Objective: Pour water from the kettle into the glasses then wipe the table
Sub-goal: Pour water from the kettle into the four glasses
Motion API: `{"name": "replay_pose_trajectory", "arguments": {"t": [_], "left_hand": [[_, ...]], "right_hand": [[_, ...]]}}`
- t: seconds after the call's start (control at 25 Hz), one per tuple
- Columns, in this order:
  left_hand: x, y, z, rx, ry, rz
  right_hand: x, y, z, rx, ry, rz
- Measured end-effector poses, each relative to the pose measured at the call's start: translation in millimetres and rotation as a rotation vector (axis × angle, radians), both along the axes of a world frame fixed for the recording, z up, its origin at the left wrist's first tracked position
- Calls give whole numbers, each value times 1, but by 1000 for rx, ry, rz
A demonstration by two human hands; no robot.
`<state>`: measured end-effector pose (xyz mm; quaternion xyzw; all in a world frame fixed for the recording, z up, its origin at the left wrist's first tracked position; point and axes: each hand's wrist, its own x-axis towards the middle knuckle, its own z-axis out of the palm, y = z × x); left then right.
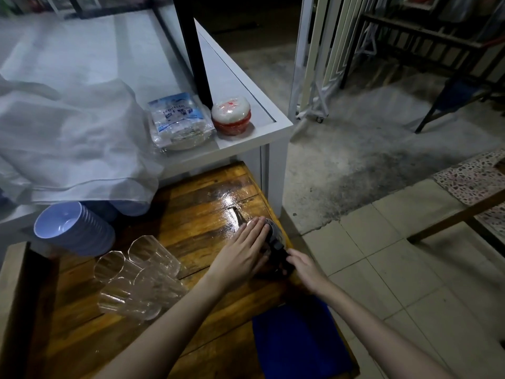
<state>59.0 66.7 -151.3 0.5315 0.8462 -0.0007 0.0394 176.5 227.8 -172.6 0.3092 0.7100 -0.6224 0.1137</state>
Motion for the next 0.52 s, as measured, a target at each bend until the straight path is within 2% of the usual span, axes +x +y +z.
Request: {"name": "replay_pose_trajectory", "arguments": {"t": [0.08, 0.2, 0.36, 0.52], "left_hand": [[10, 8, 0, 20, 15, -1], [20, 15, 3, 41, -5, 15], [26, 13, 7, 71, -75, 120], [26, 0, 17, 107, -101, 211]], "right_hand": [[5, 7, 0, -27, 31, -130], [6, 3, 2, -102, 121, -209], [-2, -9, 9, -167, 207, -423], [-14, -21, 24, -194, 264, -424]]}}
